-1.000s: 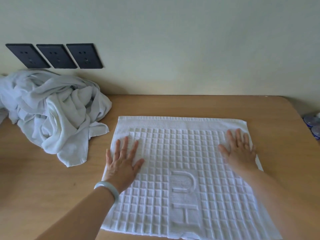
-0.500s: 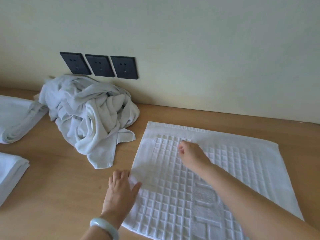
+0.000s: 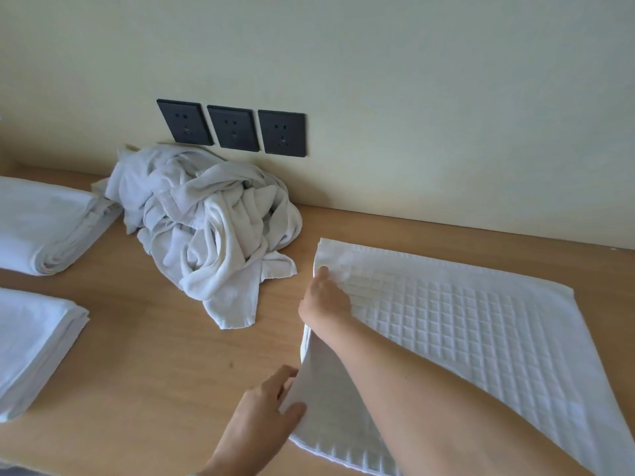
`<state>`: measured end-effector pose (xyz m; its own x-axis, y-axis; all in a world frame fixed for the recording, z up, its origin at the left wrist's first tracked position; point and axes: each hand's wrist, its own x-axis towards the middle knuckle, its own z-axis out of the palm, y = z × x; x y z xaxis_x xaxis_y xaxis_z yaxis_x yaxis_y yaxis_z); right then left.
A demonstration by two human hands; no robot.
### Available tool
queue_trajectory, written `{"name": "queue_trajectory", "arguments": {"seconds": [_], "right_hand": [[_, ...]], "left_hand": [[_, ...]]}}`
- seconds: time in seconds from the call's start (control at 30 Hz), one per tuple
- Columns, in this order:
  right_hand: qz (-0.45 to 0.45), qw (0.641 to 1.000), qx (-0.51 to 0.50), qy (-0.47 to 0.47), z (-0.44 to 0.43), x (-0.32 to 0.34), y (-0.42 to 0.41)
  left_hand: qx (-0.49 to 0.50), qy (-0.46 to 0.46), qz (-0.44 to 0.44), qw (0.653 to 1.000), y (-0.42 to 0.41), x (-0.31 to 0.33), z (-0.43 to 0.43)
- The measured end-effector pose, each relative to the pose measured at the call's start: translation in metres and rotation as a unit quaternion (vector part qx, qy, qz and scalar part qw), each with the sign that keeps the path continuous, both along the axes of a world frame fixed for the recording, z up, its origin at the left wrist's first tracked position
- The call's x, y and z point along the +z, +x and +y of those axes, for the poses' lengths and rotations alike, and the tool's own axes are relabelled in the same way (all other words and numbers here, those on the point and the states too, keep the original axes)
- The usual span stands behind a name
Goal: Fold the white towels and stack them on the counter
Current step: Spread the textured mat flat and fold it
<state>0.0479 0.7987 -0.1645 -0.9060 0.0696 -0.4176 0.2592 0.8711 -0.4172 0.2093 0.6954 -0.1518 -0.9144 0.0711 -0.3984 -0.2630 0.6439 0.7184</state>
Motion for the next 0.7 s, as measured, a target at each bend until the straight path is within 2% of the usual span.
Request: {"name": "queue_trajectory", "arguments": {"seconds": [0.17,0.27,0.53,0.63,0.7], "right_hand": [[0.004,0.971,-0.078,-0.227,0.053,0.016,0.002],[0.021,0.957,-0.090,-0.273,0.100,0.025,0.016],[0.080,0.961,-0.120,-0.237,0.200,0.035,0.041],[0.050,0.963,-0.145,-0.222,0.231,0.027,0.054],[0.003,0.961,-0.165,-0.220,0.242,0.018,0.063]], "left_hand": [[-0.046,0.062,0.014,0.997,-0.007,0.009,0.017],[-0.098,0.067,0.020,0.993,-0.011,0.012,0.039],[-0.178,0.138,0.006,0.974,-0.003,0.019,0.135],[-0.227,0.126,-0.013,0.966,0.004,0.015,0.169],[-0.258,0.085,-0.023,0.962,0.008,0.007,0.181]]}}
